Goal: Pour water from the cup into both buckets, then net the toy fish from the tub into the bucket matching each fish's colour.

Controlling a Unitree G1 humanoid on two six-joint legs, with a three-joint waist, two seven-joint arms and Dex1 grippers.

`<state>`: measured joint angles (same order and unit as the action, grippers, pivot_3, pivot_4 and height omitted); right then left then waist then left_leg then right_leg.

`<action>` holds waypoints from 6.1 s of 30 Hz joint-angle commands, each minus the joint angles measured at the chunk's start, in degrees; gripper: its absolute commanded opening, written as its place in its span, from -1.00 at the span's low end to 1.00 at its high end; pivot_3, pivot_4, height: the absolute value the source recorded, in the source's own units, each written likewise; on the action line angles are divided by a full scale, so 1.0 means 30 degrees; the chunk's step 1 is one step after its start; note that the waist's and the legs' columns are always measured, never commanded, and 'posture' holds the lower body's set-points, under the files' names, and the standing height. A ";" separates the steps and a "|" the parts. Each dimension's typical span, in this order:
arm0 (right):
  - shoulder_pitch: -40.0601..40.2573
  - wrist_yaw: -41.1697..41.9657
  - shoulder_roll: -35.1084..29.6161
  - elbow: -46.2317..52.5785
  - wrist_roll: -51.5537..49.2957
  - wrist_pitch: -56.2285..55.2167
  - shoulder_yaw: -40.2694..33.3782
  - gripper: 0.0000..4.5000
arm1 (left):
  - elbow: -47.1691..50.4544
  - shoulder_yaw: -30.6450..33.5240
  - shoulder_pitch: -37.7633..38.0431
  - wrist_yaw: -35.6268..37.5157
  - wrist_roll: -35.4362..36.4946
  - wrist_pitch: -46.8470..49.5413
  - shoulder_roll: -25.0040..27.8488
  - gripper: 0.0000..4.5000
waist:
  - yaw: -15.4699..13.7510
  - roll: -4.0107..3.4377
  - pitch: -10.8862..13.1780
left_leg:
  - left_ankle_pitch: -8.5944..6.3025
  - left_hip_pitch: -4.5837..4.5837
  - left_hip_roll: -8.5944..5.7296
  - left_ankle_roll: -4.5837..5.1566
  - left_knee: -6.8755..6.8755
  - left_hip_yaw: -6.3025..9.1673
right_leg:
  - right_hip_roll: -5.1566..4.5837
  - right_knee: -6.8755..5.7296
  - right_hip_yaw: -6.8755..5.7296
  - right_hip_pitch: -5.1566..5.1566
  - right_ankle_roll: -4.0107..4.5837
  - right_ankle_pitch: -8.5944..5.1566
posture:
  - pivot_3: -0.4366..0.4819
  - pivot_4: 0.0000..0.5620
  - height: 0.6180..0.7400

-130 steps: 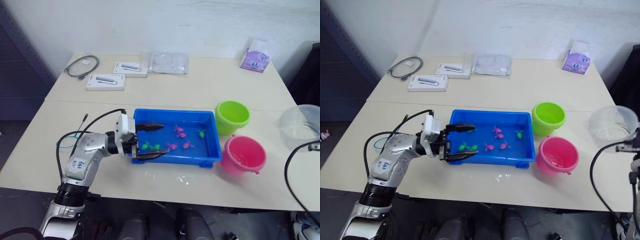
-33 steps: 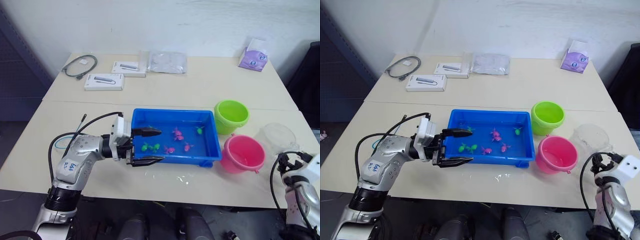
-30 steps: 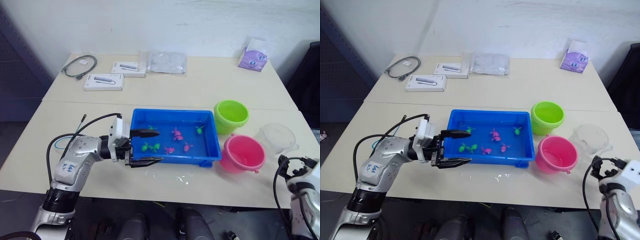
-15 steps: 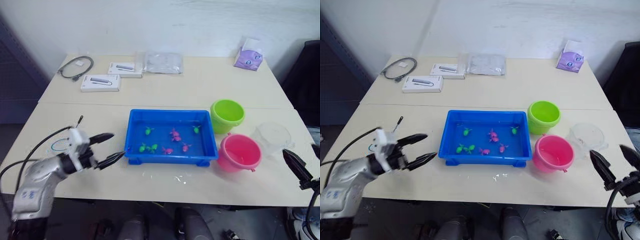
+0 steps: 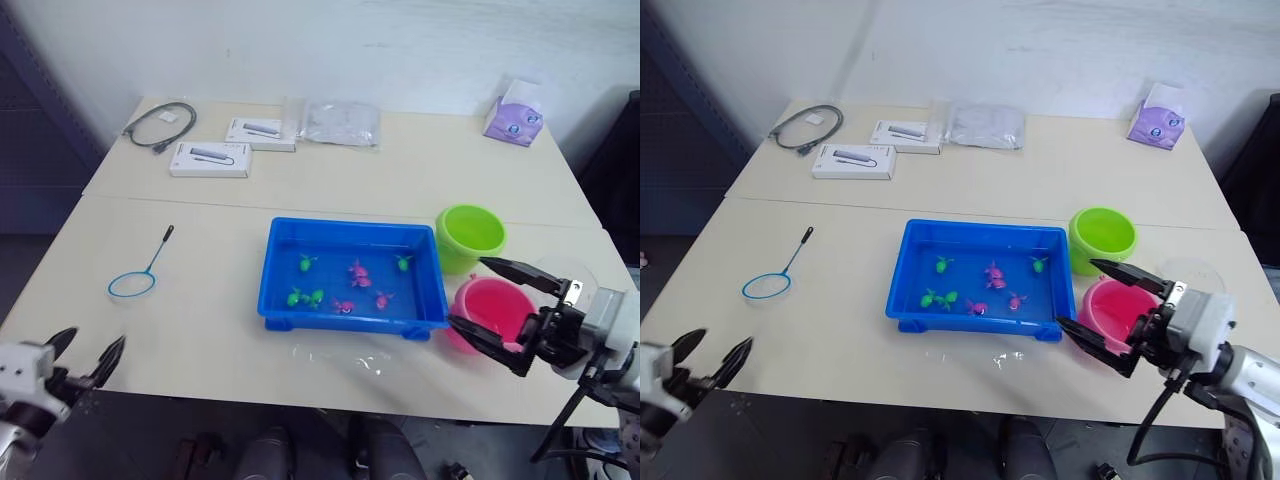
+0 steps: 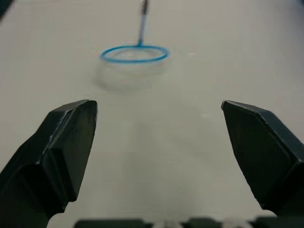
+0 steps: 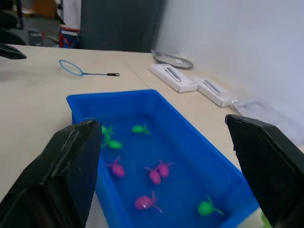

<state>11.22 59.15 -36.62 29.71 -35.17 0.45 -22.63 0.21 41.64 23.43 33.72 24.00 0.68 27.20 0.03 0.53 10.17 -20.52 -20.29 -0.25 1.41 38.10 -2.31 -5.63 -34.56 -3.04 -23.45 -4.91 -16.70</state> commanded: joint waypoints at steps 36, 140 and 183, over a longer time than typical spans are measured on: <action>0.1263 -0.1993 0.0218 0.2030 0.1061 -0.0052 0.2277 0.99 | -2.3015 -1.2476 -2.5381 -0.1054 -0.6913 0.7161 0.5308 0.88 | -0.0120 0.0132 0.0061 | 0.0101 -0.0040 -0.0006 -0.0046 0.0283 -0.0172 | -0.0024 -0.0345 -0.0440 -0.0055 -0.0113 0.0096 | -0.05 -0.47 0.98; -0.7888 -0.3775 -1.1947 -0.1127 0.9205 0.9481 0.6397 -1.00 | -0.2209 -1.3857 -1.8596 1.2581 -0.0344 0.4072 0.2565 0.98 | -0.0438 0.0087 0.0160 | -0.0036 -0.0312 -0.0055 0.0172 0.0659 -0.0109 | -0.0194 -0.0289 -0.0525 -0.0075 -0.0216 0.0163 | -0.05 -0.47 0.98; -0.7665 -0.1299 -0.6957 0.4248 0.4522 2.5153 0.0662 -1.00 | -0.2926 -1.4909 -1.8560 1.2486 -0.1130 0.2901 0.1456 0.98 | -0.0489 0.0069 0.0170 | -0.0033 -0.0309 -0.0062 0.0159 0.0674 -0.0091 | -0.0199 -0.0290 -0.0552 -0.0058 -0.0228 0.0170 | -0.05 -0.47 0.98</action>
<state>-12.31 55.52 -58.22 40.30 -19.74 74.48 -15.61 -9.68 -3.40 -31.35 70.80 20.28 9.82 31.12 -1.43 0.74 10.68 -20.62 -21.23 -0.44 1.88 40.11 -2.56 -6.23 -35.43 -4.72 -23.61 -5.59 -16.19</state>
